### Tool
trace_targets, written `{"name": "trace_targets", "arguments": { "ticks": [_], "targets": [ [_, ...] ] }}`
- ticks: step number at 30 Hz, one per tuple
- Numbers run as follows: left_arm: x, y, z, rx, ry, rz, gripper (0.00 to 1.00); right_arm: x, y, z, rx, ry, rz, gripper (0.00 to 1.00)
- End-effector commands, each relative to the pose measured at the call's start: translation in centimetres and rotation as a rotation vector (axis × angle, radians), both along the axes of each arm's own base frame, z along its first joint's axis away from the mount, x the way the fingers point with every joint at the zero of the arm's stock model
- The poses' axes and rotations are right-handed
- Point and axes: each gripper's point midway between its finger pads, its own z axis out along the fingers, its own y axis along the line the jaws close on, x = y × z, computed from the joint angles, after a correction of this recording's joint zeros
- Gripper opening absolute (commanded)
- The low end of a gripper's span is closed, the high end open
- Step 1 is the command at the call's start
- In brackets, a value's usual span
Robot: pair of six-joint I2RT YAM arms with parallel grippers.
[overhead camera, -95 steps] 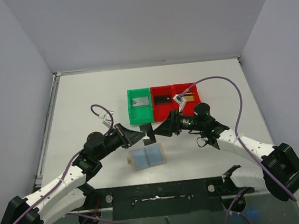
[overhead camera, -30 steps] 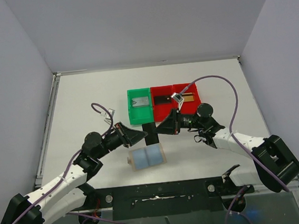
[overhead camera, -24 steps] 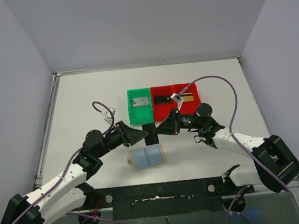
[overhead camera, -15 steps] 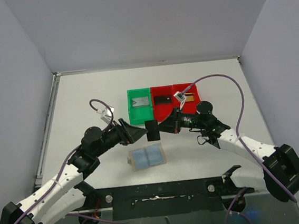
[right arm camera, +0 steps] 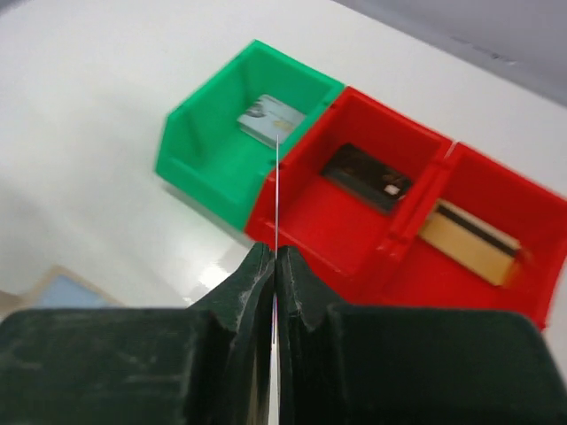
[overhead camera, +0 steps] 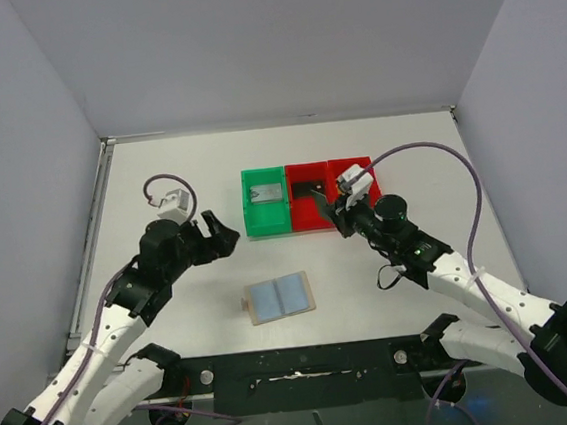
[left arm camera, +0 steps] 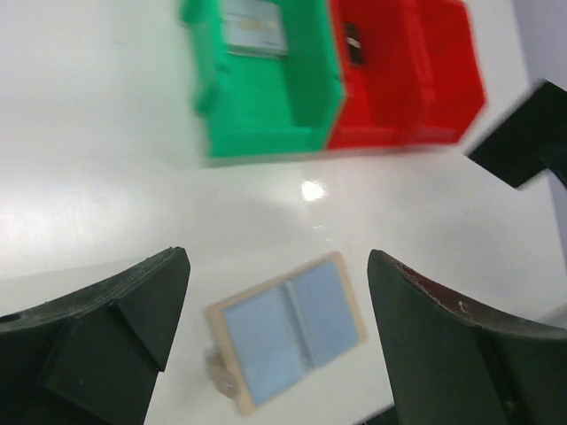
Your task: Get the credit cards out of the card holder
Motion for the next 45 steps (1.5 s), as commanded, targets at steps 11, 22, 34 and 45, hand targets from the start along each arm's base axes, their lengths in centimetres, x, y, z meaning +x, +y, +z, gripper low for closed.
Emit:
{"name": "trace_targets", "arguments": {
  "ticks": [11, 22, 34, 45],
  "targets": [
    [3.6, 11.2, -1.7, 0.031, 0.006, 0.184, 0.81, 9.5, 1.1, -0.7, -0.635, -0.274, 0.117, 0.0],
    [4.3, 11.1, -1.7, 0.017, -0.036, 0.192, 0.81, 13.1, 2.8, -4.3, -0.776, -0.242, 0.19, 0.0],
    [4.2, 10.6, -1.4, -0.004, -0.052, 0.165, 0.81, 17.1, 2.9, -7.5, -0.981, -0.277, 0.214, 0.0],
    [4.2, 10.5, -1.5, -0.004, -0.044, 0.157, 0.81, 18.9, 2.7, -8.7, -1.04, -0.29, 0.291, 0.0]
  ]
}}
